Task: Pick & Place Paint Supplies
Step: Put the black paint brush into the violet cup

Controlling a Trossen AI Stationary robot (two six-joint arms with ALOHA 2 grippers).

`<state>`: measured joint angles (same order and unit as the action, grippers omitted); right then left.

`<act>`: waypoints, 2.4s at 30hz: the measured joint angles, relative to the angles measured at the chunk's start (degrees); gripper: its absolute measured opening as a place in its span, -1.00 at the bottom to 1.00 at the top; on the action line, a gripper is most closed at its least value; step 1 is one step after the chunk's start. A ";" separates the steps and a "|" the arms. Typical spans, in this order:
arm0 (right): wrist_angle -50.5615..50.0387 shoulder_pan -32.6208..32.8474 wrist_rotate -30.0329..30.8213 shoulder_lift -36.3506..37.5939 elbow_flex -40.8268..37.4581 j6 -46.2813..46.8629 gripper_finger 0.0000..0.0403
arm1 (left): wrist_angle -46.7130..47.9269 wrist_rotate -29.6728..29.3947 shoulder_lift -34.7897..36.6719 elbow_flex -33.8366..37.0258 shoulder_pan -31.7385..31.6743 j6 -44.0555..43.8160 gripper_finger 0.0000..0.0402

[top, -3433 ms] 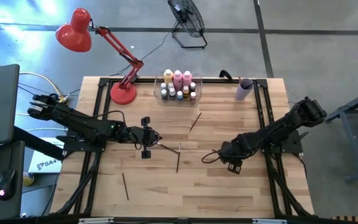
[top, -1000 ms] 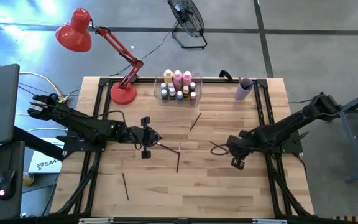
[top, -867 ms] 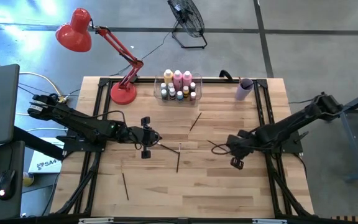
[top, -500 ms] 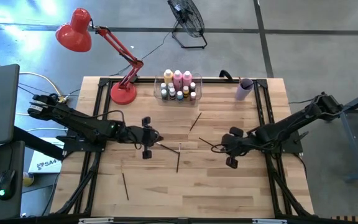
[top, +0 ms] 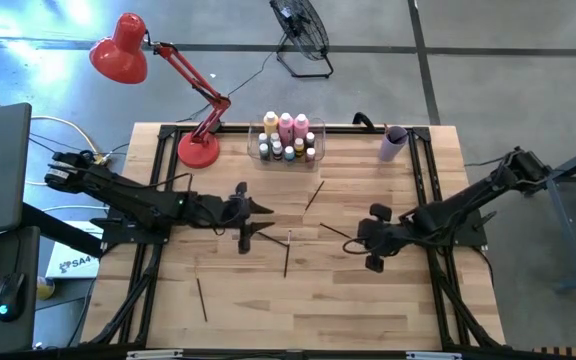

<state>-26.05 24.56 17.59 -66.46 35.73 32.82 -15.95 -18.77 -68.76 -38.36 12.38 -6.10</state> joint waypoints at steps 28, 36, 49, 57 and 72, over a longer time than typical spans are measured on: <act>31.14 9.26 55.36 -20.91 0.07 -44.20 -0.98 | 2.50 36.74 -12.19 -13.43 -15.50 -42.65 -0.36; 53.66 10.73 67.66 -30.40 0.07 -70.11 -0.98 | 4.35 38.95 -12.16 -13.43 -15.37 -55.47 -0.36; 63.18 10.54 65.37 -32.46 3.09 -79.64 -0.98 | 0.39 39.11 -18.45 -13.36 -14.35 -59.25 -0.36; 63.02 10.29 62.14 -32.46 3.37 -79.65 -0.98 | -10.91 42.01 -21.41 -13.38 -13.75 -61.84 -0.36; 62.76 10.16 61.64 -32.46 3.37 -79.65 -0.98 | -10.92 40.60 -21.52 -13.40 -12.23 -62.06 -0.36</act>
<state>36.70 34.72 79.23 -98.91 39.09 -46.83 -26.87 21.83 -90.28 -51.77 0.16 -68.16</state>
